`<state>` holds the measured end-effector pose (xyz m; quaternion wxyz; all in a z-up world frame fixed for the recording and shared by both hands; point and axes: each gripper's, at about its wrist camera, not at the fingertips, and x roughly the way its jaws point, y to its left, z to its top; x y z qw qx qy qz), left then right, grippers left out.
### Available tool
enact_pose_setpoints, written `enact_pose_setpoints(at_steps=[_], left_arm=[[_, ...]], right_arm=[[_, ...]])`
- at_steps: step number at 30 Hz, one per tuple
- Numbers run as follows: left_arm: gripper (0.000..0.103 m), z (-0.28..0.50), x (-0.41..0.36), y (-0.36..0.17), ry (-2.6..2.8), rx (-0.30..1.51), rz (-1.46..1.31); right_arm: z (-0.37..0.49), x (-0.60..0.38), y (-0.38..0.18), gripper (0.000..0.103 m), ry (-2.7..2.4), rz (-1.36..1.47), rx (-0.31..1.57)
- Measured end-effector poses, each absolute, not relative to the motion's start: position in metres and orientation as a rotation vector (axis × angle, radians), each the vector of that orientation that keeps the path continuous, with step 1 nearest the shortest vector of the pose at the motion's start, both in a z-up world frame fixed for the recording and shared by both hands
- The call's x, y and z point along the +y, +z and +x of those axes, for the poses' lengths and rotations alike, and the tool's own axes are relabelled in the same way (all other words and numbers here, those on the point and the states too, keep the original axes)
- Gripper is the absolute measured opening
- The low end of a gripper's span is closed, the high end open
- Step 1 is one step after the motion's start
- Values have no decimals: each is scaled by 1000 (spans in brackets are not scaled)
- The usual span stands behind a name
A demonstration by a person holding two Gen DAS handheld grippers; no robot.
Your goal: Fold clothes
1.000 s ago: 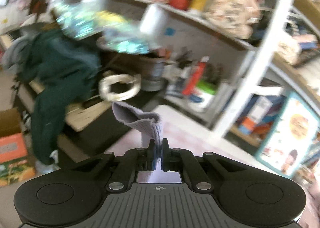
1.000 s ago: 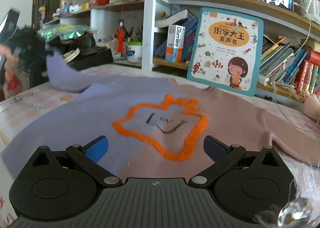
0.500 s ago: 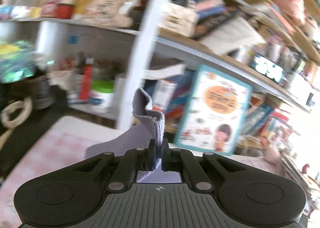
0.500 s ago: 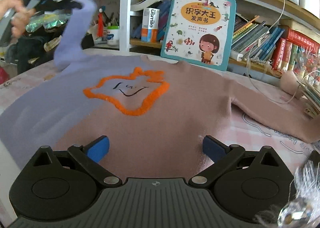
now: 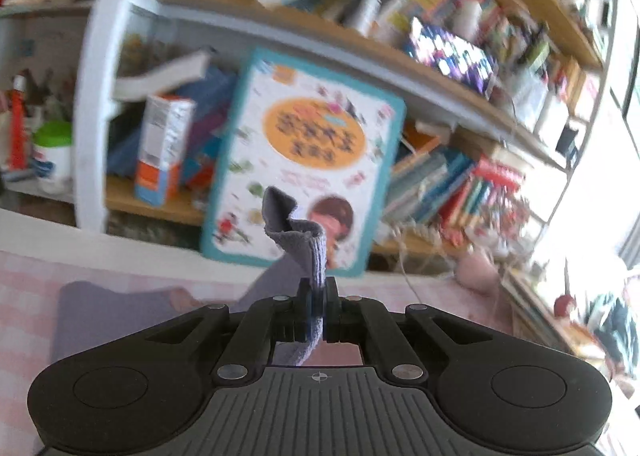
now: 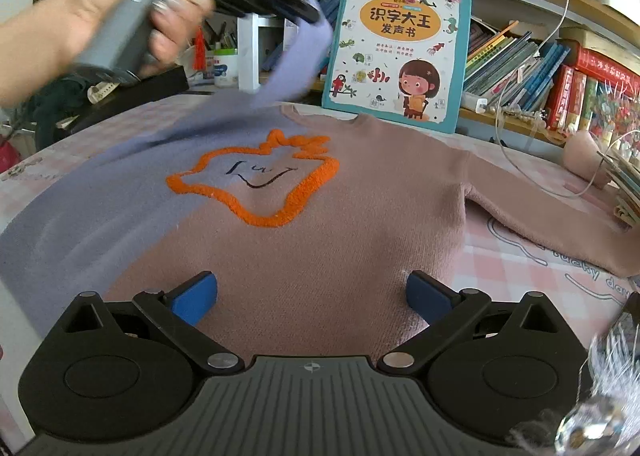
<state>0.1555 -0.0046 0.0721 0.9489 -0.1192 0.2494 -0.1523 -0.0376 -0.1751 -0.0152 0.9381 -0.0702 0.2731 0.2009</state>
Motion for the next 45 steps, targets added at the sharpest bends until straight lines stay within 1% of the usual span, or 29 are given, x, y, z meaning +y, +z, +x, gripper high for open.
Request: enact_pose_setpoints(at_steps=[5,6,7,8,9,10,11,13,19,25,32,33,39,45], left_arm=[[5,168,-35,41,-325,581,-228],[10,169,-38,36,-331,596,-229],[14,170,-42,32,-340,616,-233],[27,170,-45,29,-353,635,-239],[48,169,-47,28,-365,650,-247],[59,167,-48,28,-379,653,-252],[72,162,-47,30,-391,639,-251],[74,154,-45,35,-405,608,-238],[75,126,-17,43,-377,612,-168],[77,83,31,29,-256,630,-55],[83,29,77,13,-81,593,64],[86,21,82,11,-62,592,75],[93,-17,99,1,1,592,122],[93,-31,107,-11,29,622,134]], right_arm=[[-37,-176,-15,102,413,-138,561],[-37,-176,-15,102,413,-136,561],[-37,-176,-15,102,413,-133,563],[-36,-176,-15,102,412,-131,565],[-36,-177,-15,102,411,-127,568],[-35,-177,-15,102,410,-123,571],[-35,-178,-16,102,410,-119,574],[-34,-179,-16,102,410,-111,578],[-33,-179,-17,102,410,-114,578],[-33,-178,-17,102,407,-123,578],[-32,-177,-17,102,401,-126,584],[-32,-177,-18,102,401,-126,586],[-30,-175,-19,102,396,-141,598],[-31,-174,-20,102,393,-144,597]])
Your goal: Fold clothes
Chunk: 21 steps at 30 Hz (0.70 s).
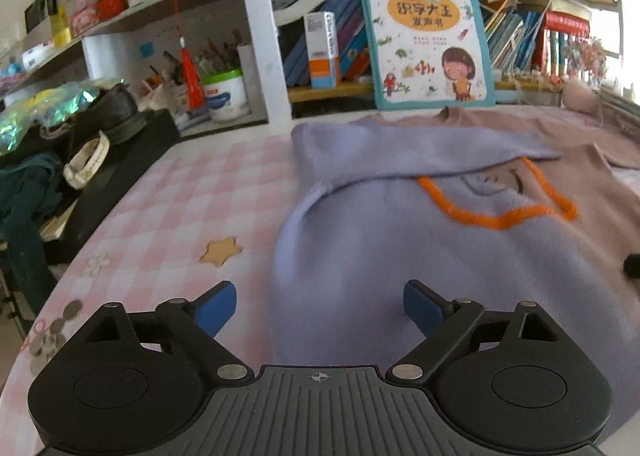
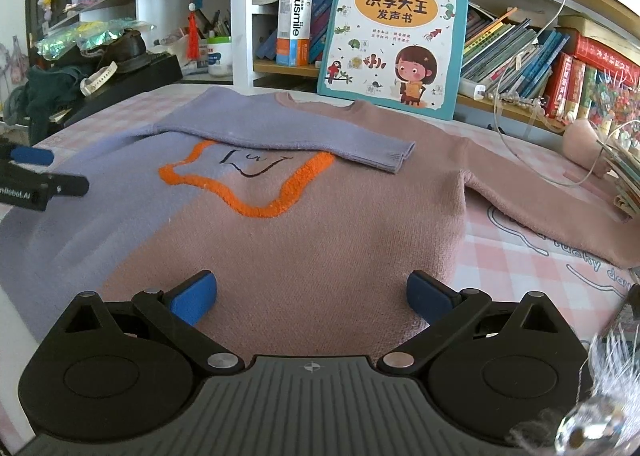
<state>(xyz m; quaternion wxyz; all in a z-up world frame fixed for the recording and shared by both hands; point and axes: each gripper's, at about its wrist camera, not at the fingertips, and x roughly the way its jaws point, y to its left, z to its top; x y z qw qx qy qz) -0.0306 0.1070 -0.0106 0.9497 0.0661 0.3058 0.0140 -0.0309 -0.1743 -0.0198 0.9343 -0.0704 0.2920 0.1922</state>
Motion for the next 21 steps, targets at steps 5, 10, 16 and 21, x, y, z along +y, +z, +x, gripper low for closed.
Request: enact_pose_setpoints(at_steps=[5,10,16,21], left_arm=[[93,-29,112,-12,22,629,100],[93,-26,118,-14,-28,648,57],[93,-23,125,-16,-73,665,-1],[92,-29,118,-14,-76,633,37]], right_arm=[[-31,-176,-19,102,392,-135,591],[-31,-190,-18,102,423,-45,579],[-35,-207,-13,102,423,61,571],[-48,-218,-5,102,340,68,539]])
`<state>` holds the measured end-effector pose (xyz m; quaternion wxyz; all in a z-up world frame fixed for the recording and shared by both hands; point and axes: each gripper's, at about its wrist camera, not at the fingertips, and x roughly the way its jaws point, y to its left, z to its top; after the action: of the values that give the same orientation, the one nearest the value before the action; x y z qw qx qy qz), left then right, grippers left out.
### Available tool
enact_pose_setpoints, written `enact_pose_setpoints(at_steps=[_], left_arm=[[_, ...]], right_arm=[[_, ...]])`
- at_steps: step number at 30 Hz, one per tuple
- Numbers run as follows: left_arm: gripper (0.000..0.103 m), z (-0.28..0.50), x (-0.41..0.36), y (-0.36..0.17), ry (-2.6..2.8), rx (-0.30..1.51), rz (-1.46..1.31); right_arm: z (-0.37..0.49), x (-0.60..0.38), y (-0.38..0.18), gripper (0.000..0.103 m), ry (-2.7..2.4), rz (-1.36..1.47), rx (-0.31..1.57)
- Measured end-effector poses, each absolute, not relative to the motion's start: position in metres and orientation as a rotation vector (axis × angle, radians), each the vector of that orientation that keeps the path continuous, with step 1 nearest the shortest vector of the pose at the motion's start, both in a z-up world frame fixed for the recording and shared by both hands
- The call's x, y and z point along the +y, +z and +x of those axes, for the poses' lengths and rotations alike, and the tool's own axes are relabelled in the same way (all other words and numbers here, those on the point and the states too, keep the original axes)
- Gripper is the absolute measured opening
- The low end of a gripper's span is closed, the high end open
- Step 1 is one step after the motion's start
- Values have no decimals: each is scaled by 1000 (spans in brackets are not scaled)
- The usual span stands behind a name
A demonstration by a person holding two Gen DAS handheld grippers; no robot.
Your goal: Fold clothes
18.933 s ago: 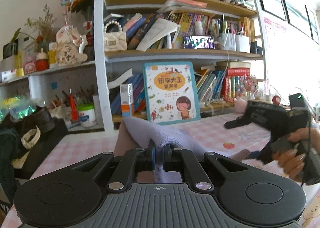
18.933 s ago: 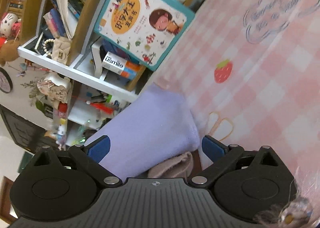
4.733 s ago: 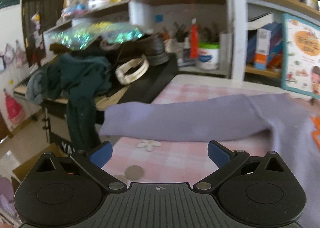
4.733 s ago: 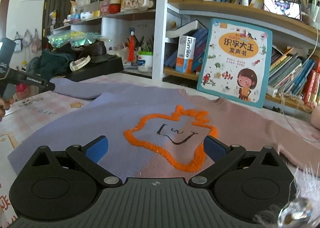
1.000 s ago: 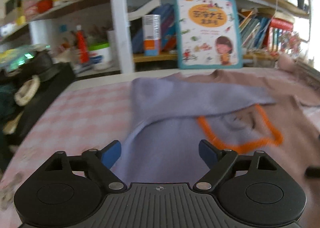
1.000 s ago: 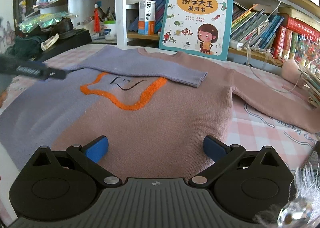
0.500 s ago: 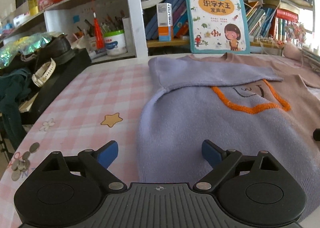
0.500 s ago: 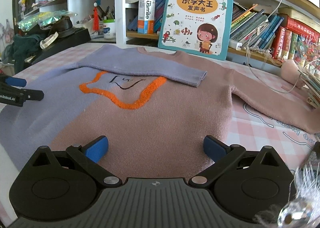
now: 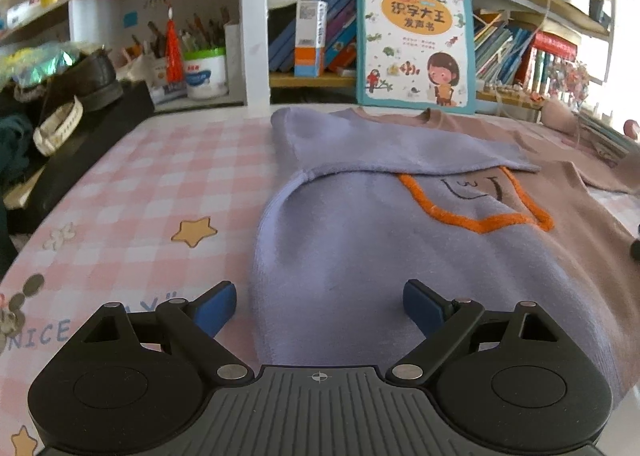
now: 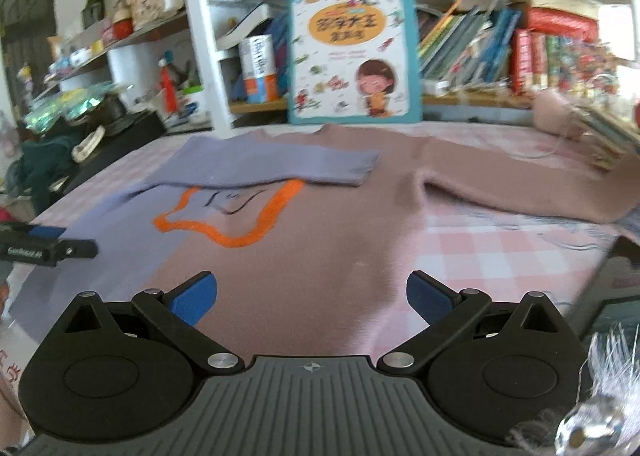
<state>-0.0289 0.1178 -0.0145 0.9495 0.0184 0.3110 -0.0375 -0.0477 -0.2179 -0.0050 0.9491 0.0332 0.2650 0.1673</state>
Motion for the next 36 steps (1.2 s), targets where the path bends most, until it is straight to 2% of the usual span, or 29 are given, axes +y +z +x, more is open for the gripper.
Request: enact_pose_setpoints(at_steps=[1,5,6,7,9,10,12,15,36], left_arm=[[91,-30,116,-14,-73,625,51],[69,-32,113,-13,-57,612,70],[63,-32,115,-13,-57,612,60],[60,-32,117,-13,-58,612,46],[49,-31,123,-13,-60,615,13],[46,-31,125,-13,-60,615,-4],[32,-32,128,-14,-64,612,-21],[15,-34,130,-14,-72,607,-32],[14,-27,185,-11,50,623,-99]], right_arm=[[-49,-223,-4,102,320,78,536],[-51,-236,-2,97,253,88,556],[-52,-237,-4,84,244,81,564],[-52,-238,-5,76,235,74,574],[-52,-239,-10,44,228,76,606],[-50,-241,-13,38,243,98,626],[-51,-242,-15,26,267,125,632],[-49,-237,-14,16,287,118,641],[-1,-155,-11,13,413,-61,609]])
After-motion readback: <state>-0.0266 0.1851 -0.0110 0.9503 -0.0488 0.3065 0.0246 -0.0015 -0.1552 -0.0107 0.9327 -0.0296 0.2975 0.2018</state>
